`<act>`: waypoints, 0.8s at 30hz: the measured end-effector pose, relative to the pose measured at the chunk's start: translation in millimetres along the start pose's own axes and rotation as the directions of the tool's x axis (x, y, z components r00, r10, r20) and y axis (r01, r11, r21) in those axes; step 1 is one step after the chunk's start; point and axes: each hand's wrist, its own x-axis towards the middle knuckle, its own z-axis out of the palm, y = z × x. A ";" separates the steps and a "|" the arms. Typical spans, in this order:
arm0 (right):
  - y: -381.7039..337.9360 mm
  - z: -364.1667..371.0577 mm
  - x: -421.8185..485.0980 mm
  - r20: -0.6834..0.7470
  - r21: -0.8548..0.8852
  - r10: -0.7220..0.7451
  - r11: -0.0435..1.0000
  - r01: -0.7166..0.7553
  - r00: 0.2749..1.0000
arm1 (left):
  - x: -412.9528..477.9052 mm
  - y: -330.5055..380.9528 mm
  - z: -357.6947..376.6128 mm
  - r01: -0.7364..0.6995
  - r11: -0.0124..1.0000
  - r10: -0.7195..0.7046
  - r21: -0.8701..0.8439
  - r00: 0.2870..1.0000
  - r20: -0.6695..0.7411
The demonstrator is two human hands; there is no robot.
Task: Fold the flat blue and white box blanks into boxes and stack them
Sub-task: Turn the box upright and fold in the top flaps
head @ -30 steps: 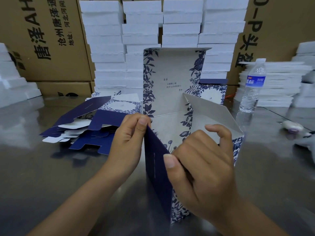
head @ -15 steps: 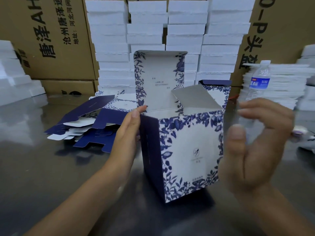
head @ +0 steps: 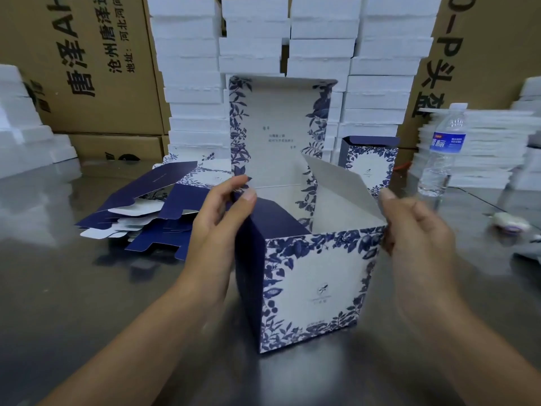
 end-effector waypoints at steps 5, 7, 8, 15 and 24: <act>1.8 2.3 -6.1 0.250 -0.015 0.152 0.988 -0.154 0.956 | -0.2 -4.4 -0.4 0.043 0.997 -0.039 -0.071 0.998 0.055; -5.5 -0.6 -0.7 0.326 -0.121 0.176 0.982 -0.143 0.929 | -1.8 -5.7 0.3 0.072 0.992 -0.063 -0.105 0.994 0.084; -8.9 -2.7 2.7 0.368 -0.183 0.185 0.975 -0.124 0.911 | -2.4 -6.4 0.5 0.081 0.990 -0.071 -0.113 0.993 0.093; -31.9 -13.5 15.0 0.514 -0.444 0.278 0.896 -0.025 0.811 | -3.9 -6.3 -0.6 0.067 0.995 -0.058 -0.079 0.992 0.113; -50.0 -13.0 15.0 0.539 -0.419 0.346 0.901 -0.112 0.768 | -9.4 -7.9 0.5 0.119 0.981 -0.095 -0.153 0.983 0.156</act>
